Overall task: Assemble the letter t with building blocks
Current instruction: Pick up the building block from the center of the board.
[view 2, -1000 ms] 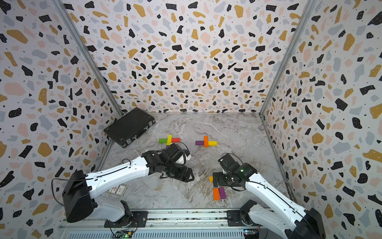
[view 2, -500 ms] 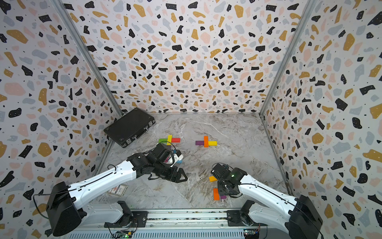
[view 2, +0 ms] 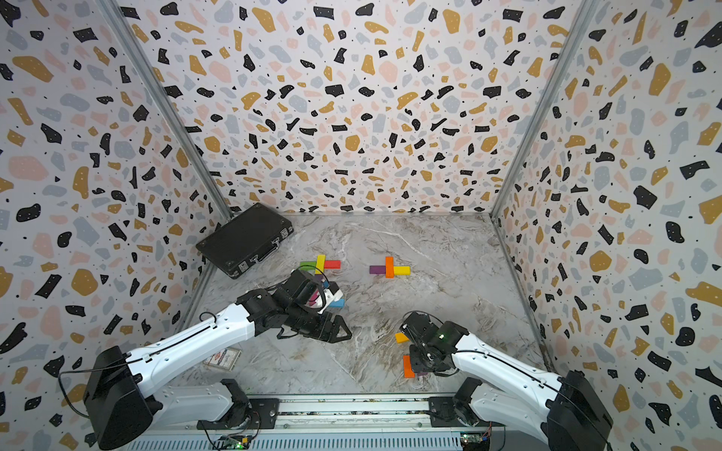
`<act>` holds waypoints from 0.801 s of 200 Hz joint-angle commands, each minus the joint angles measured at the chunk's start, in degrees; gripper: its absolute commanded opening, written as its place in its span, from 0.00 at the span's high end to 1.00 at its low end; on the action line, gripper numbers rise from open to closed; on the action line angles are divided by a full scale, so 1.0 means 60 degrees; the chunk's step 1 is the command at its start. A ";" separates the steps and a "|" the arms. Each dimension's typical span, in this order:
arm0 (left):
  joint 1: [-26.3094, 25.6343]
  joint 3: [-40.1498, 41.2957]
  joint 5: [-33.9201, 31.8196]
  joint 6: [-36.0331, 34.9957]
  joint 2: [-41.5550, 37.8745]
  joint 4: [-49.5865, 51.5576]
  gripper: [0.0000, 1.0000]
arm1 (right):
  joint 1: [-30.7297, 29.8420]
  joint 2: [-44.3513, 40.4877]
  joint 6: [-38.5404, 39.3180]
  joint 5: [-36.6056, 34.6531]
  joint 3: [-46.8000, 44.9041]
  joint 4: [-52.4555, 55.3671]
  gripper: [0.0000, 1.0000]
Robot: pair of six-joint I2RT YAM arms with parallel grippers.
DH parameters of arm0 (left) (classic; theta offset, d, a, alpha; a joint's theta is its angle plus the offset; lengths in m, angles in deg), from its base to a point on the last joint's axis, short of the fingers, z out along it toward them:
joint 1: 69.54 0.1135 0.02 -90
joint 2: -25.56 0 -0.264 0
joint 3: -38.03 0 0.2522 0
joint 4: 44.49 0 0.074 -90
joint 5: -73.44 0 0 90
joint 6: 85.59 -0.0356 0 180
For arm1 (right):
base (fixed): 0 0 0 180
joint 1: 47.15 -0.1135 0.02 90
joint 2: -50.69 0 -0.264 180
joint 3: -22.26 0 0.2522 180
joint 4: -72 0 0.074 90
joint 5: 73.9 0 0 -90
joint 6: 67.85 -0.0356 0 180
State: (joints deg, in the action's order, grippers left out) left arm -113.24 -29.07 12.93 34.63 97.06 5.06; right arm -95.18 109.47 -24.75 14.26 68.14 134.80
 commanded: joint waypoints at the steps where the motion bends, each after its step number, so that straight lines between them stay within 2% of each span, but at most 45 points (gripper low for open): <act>1: 0.0045 0.0035 0.0012 -0.0153 0.0014 -0.0252 0.16 | -0.0063 0.0538 0.0211 0.0239 -0.0094 -0.0067 0.56; 37: 0.0034 0.0071 -0.0016 -0.0166 -0.0012 -0.0202 0.15 | -0.0091 0.0845 0.0216 0.0286 -0.0182 -0.0438 0.57; 46: 0.0055 0.0085 -0.0021 -0.0196 -0.0036 -0.0194 0.15 | -0.0095 0.0852 0.0226 0.0265 -0.0197 -0.0460 0.59; 64: 0.0084 0.0105 -0.0014 -0.0231 -0.0010 -0.0196 0.15 | -0.0095 0.0837 0.0244 0.0152 -0.0183 -0.0460 0.69; 94: 0.0125 0.0089 0.0074 -0.0269 0.0075 -0.0262 0.15 | -0.0092 0.0961 0.0330 0.0044 -0.0073 -0.0433 0.70; 105: 0.0139 0.0026 0.0101 -0.0303 0.0070 -0.0220 0.15 | -0.0095 0.0997 0.0356 -0.0003 -0.0016 -0.0341 0.74; 125: 0.0190 -0.0071 0.0110 -0.0377 0.0062 -0.0143 0.14 | -0.0092 0.0853 0.0298 -0.0428 0.0384 0.0412 0.78; 148: 0.0385 -0.0209 0.0352 -0.0433 0.0130 -0.0164 0.14 | -0.0095 0.0506 0.0325 -0.1167 0.1408 0.1629 0.78; 160: 0.0599 -0.0339 0.0546 -0.0495 0.0239 -0.0206 0.14 | -0.0074 0.0610 0.0521 -0.1463 0.2167 0.2054 0.75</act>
State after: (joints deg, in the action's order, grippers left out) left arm -111.56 -29.12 13.72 33.43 97.43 4.80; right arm -95.51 114.46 -22.93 11.28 72.66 138.91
